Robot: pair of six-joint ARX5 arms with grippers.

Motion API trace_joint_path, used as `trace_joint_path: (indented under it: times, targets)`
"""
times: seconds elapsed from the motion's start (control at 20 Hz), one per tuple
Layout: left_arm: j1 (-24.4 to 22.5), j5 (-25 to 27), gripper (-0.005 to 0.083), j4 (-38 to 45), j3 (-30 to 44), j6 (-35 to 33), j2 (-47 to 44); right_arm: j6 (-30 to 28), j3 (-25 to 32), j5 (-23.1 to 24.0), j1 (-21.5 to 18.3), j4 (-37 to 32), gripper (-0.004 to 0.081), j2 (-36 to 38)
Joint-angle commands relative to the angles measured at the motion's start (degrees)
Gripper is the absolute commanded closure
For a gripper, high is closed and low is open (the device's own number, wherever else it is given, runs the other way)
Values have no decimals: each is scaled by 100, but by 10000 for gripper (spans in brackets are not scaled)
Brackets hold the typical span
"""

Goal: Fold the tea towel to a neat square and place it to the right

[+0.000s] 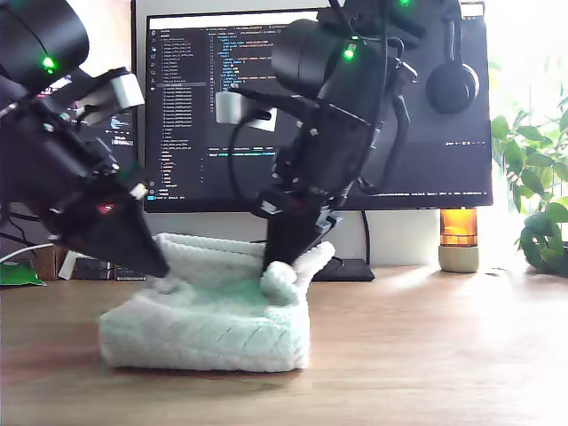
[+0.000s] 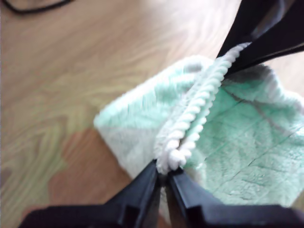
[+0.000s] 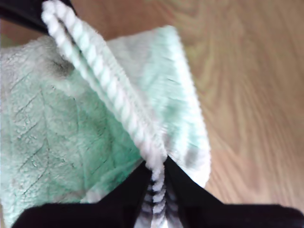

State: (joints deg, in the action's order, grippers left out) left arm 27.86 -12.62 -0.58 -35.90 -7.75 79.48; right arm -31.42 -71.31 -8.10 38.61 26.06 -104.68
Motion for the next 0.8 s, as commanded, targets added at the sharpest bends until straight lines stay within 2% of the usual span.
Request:
trace_joint_path:
  times: [0.0,0.45,0.65,0.75]
  targets:
    - [-66,-17,795,87,20,-24,201,-9,13,116,-136,-9,783,-96]
    - [-151,-20,780,221,20,-46,271,15,15,85,-111,-70,782,-487]
    - [-151,-17,743,243,20,-125,271,107,13,122,-114,-186,716,-487]
    - [-151,9,730,254,20,-131,271,142,15,122,-114,-175,713,-487]
